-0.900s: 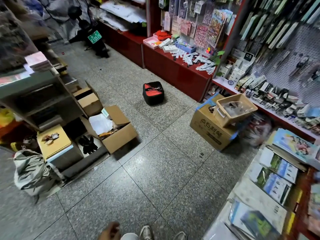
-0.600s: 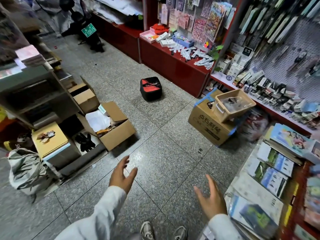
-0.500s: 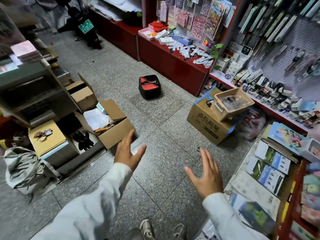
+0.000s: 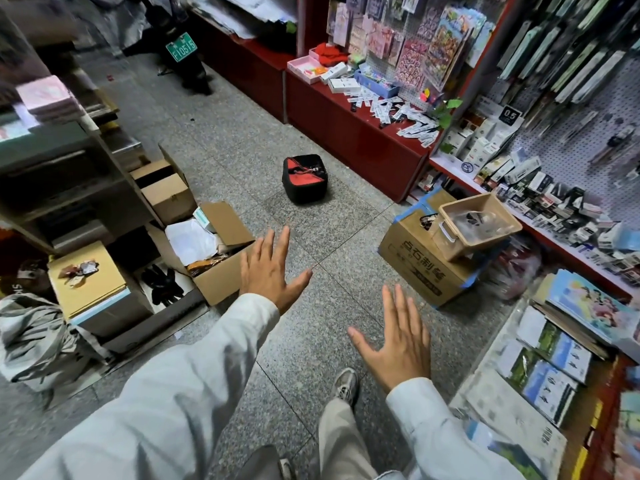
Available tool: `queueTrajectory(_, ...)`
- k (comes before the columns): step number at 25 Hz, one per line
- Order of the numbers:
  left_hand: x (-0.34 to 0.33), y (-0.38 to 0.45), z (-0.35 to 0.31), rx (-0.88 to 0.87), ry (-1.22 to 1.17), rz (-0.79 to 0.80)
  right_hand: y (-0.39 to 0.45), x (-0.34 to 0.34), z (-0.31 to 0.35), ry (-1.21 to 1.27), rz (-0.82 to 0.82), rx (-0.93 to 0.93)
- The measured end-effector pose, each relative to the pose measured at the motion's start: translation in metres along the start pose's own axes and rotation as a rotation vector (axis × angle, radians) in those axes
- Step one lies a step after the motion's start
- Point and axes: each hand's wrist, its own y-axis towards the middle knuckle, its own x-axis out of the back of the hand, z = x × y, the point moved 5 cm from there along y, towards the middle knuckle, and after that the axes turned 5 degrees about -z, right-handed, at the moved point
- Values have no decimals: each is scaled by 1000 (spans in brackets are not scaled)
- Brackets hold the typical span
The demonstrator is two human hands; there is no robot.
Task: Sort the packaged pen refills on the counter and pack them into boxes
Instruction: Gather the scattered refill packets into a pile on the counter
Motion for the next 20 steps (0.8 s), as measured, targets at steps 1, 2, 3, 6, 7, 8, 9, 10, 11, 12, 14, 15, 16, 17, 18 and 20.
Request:
queueTrajectory(1,-9,8,2,18,4,14,14,-7,-4,8,28,-10)
queueTrajectory(2,-18,18,3,40,10,33,30,-14,-9,15,52,-20)
queueTrajectory(3,-26,28,4,61,11,56,45,-20,-13,24,66,-23)
queueTrajectory(6,-51,67,-1,127,22,123,100,-39,-29,45,127,-38)
queueTrajectory(7,-57,82,-7,147,19,145,120,-44,-34,45,150,-34)
queueTrajectory(8,-63,98,-13,161,11,157,140,-49,-38,52,165,-28)
queueTrajectory(9,-67,115,-20,165,8,159,159,-53,-41,61,174,-22)
queueTrajectory(10,-70,133,-26,168,15,158,179,-55,-42,60,183,-16)
queueTrajectory(11,-73,149,-30,179,0,149,198,-57,-42,69,185,-12)
queueTrajectory(12,-76,163,-32,187,-11,151,214,-59,-43,69,200,-9)
queueTrajectory(14,-83,190,-34,211,-41,155,245,-66,-44,72,240,-26)
queueTrajectory(15,-86,205,-33,230,-56,159,262,-69,-42,68,249,-25)
queueTrajectory(16,-91,222,-30,260,-81,162,280,-73,-39,68,258,-18)
queueTrajectory(17,-97,241,-26,288,-103,161,300,-79,-38,64,270,-9)
queueTrajectory(18,-104,260,-22,311,-114,163,322,-85,-37,50,289,-12)
queueTrajectory(20,-116,303,-13,324,-143,155,367,-97,-34,31,295,-29)
